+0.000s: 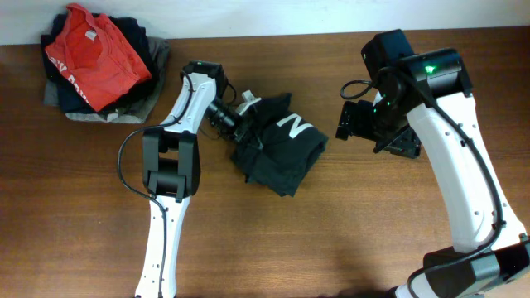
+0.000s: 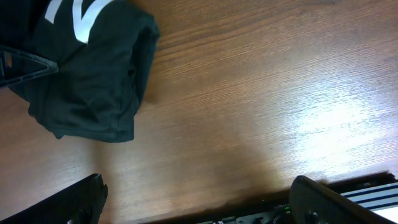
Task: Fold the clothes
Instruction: 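Grasp the folded green bundle's left side with the left gripper, then carry the bundle with the left gripper to the clothes stack at back-left, then lower the bundle onto the stack and open the left gripper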
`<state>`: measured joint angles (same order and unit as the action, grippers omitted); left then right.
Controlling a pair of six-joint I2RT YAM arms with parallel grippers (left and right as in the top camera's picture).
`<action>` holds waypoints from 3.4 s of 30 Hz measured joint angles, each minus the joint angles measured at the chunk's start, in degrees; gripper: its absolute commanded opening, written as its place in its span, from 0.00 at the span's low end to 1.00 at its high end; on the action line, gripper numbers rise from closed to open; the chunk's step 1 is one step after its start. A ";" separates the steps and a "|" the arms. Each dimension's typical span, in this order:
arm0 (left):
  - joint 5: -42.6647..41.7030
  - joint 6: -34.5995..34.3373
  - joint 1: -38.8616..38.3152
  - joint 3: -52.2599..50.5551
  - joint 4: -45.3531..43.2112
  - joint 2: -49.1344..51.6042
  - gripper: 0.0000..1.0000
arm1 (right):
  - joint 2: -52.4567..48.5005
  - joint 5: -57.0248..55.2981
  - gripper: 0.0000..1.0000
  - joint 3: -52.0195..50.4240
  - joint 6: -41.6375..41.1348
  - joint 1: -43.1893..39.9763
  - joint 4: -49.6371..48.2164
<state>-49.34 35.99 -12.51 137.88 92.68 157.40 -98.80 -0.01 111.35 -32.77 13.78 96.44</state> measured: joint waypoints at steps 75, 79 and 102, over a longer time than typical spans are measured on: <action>21.33 -13.20 30.86 40.89 -24.22 -4.31 0.00 | 0.20 -1.07 0.99 0.00 0.00 0.00 0.55; 21.33 -14.23 31.26 40.89 -24.39 -4.31 0.00 | 0.20 -1.07 0.99 0.00 0.00 0.00 0.55; 27.85 -16.13 35.43 36.76 -27.78 -4.24 0.20 | 0.22 -1.07 0.99 0.00 0.02 0.00 0.55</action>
<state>-21.50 19.86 22.92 174.65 64.90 153.16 -98.59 -1.08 111.35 -32.75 13.78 96.99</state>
